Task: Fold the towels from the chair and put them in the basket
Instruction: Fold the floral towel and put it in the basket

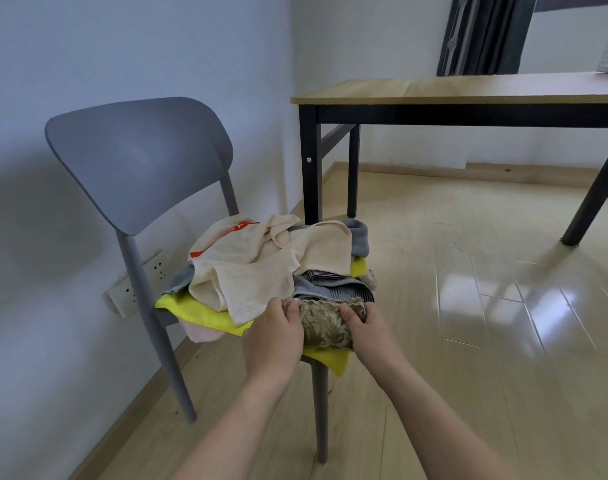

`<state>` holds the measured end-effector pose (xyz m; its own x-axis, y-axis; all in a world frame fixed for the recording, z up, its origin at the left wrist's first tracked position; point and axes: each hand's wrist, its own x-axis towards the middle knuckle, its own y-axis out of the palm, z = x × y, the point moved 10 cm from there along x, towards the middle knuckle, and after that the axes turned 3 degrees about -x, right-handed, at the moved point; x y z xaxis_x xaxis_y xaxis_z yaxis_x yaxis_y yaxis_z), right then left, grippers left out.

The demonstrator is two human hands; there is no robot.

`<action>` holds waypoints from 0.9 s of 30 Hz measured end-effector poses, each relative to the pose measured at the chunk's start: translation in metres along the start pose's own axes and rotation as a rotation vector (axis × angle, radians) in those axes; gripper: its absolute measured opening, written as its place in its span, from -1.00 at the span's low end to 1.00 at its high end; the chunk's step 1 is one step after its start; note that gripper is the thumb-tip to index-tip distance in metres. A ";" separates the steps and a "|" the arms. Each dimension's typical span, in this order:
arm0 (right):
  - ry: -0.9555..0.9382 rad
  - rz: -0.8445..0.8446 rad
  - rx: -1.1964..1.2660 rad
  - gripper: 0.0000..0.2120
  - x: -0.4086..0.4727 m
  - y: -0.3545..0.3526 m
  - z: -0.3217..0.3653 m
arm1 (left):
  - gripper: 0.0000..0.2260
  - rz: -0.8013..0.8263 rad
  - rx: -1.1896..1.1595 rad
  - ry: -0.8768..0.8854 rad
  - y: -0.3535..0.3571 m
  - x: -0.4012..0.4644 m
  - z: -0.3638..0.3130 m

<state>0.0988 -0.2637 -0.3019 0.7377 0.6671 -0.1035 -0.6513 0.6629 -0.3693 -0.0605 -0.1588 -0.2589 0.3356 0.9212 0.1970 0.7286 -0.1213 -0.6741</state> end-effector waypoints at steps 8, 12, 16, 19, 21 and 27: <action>0.071 -0.035 -0.247 -0.62 0.015 0.004 -0.012 | -0.68 -0.047 0.317 -0.048 0.004 0.015 0.005; 0.050 -0.054 -0.233 -0.69 0.011 -0.002 -0.001 | -0.69 -0.002 0.372 -0.116 0.006 0.016 0.007; 0.060 -0.030 0.009 -0.74 -0.005 -0.008 0.007 | -0.78 0.006 -0.069 -0.146 -0.008 0.003 0.001; 0.053 0.032 0.241 -0.81 -0.023 -0.017 0.025 | -0.80 0.010 -0.464 -0.092 -0.030 -0.010 -0.022; 0.079 0.106 0.367 -0.84 -0.033 -0.021 0.041 | -0.79 0.020 -0.534 -0.057 -0.045 -0.013 -0.036; 0.138 0.193 0.479 -0.88 -0.032 -0.043 0.084 | -0.80 0.165 -0.677 -0.112 -0.053 0.011 -0.076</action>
<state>0.0886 -0.2847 -0.2050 0.5920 0.7628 -0.2601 -0.7619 0.6349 0.1279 -0.0500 -0.1708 -0.1672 0.4372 0.8988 0.0316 0.8968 -0.4330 -0.0904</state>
